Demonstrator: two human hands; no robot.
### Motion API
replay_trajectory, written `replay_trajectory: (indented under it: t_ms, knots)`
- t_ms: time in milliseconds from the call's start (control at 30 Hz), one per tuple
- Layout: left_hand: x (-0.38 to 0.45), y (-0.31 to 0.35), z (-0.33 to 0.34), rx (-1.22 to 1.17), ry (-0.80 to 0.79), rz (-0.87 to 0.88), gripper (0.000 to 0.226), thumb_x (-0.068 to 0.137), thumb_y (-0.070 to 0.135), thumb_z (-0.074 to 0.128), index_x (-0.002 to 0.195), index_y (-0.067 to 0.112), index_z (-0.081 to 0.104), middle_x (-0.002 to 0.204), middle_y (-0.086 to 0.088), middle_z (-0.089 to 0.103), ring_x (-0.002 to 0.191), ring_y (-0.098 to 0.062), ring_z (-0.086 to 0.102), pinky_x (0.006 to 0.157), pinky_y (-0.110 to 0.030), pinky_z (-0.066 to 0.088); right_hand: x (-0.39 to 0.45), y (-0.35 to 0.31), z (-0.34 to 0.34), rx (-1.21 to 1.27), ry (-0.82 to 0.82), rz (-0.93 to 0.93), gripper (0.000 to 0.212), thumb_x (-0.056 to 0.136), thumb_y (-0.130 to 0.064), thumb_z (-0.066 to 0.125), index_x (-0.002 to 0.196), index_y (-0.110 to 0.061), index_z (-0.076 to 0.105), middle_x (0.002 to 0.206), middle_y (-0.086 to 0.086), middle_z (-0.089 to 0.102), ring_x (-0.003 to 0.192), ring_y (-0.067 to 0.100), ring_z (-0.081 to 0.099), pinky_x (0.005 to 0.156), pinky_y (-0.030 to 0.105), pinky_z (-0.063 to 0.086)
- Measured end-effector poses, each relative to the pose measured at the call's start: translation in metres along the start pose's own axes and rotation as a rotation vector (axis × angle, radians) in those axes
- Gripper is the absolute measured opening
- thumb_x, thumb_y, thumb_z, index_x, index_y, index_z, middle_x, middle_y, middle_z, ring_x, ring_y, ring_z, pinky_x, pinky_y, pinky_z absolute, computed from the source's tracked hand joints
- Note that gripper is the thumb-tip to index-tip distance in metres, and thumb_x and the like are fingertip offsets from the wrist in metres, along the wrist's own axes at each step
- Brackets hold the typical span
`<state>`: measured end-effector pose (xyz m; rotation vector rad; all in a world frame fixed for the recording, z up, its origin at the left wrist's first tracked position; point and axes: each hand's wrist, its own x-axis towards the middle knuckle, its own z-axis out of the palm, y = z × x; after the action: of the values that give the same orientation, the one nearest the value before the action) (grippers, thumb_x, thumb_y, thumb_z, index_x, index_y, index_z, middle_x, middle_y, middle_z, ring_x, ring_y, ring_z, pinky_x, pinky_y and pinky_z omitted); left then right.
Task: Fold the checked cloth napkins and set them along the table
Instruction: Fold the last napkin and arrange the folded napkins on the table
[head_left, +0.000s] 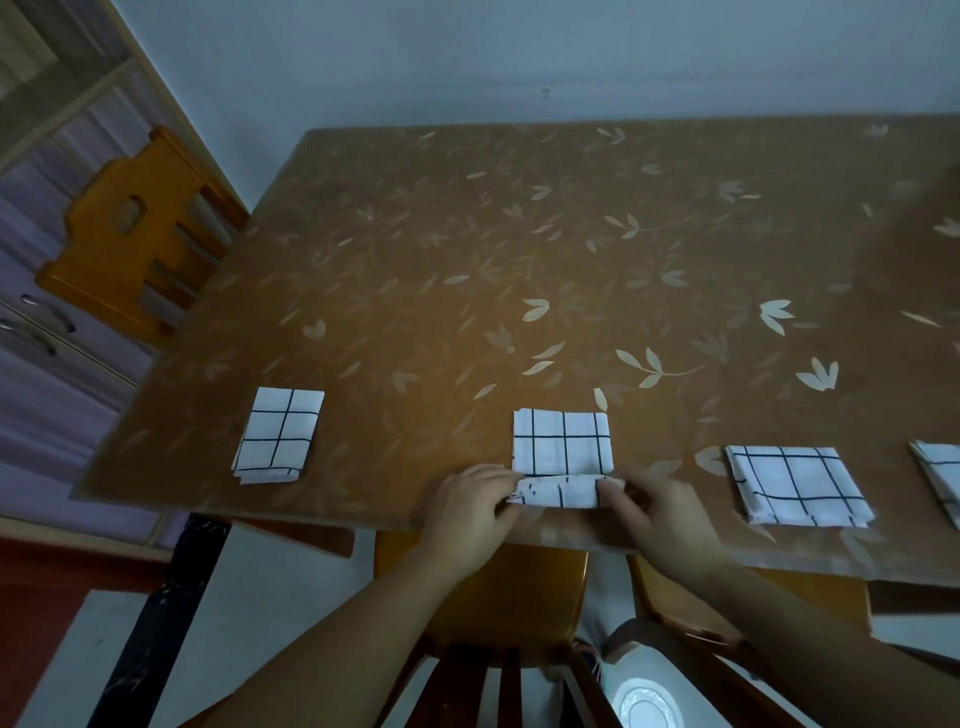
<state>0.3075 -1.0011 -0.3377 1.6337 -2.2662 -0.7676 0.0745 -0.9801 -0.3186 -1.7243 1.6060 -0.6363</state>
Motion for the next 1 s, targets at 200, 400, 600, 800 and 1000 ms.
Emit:
replay_trajectory:
  t_ms: [200,400,600,800,1000]
  knots:
    - [0.02,0.001,-0.005,-0.194,-0.011,-0.162,0.021,0.092,0.036,0.062,0.074,0.026,0.062,0.069,0.012,0.063,0.063,-0.001,0.055,0.052,-0.016,0.035,0.01,0.005,-0.007,0.005,-0.212,0.125,0.013,0.087,-0.031,0.068,0.087,-0.041,0.059,0.079,-0.024,0.06,0.078,-0.003,0.06,0.063,0.007,0.046]
    - [0.036,-0.002,-0.003,-0.293,-0.028,-0.266,0.028,0.093,0.035,0.061,0.076,0.012,0.062,0.069,-0.001,0.066,0.063,-0.017,0.06,0.056,-0.03,0.04,0.034,0.004,-0.012,0.08,-0.26,0.164,0.005,0.094,-0.031,0.058,0.093,-0.034,0.061,0.09,-0.014,0.067,0.081,0.002,0.065,0.072,0.018,0.052]
    - [0.045,0.0,-0.006,-0.263,-0.007,-0.327,0.04,0.094,0.031,0.06,0.062,0.014,0.045,0.05,0.001,0.042,0.047,-0.015,0.041,0.049,-0.026,0.027,0.055,0.008,-0.012,0.057,-0.274,0.247,0.011,0.093,-0.025,0.061,0.083,-0.024,0.064,0.072,-0.01,0.064,0.052,-0.005,0.059,0.051,0.01,0.042]
    - [0.05,0.004,-0.008,-0.203,-0.009,-0.378,0.046,0.096,0.038,0.057,0.055,0.022,0.04,0.05,0.006,0.041,0.047,-0.008,0.041,0.046,-0.02,0.027,0.068,0.01,-0.004,-0.016,-0.222,0.334,0.019,0.093,-0.033,0.059,0.086,-0.018,0.069,0.077,-0.004,0.067,0.067,0.007,0.061,0.054,0.016,0.04]
    - [0.045,-0.002,-0.013,-0.395,-0.22,-0.416,0.03,0.088,0.027,0.068,0.116,0.019,0.06,0.102,0.0,0.072,0.08,-0.013,0.067,0.07,-0.034,0.058,0.077,0.004,0.0,-0.104,-0.152,0.312,0.028,0.094,-0.036,0.057,0.067,-0.026,0.06,0.066,-0.005,0.06,0.063,0.009,0.055,0.052,0.02,0.035]
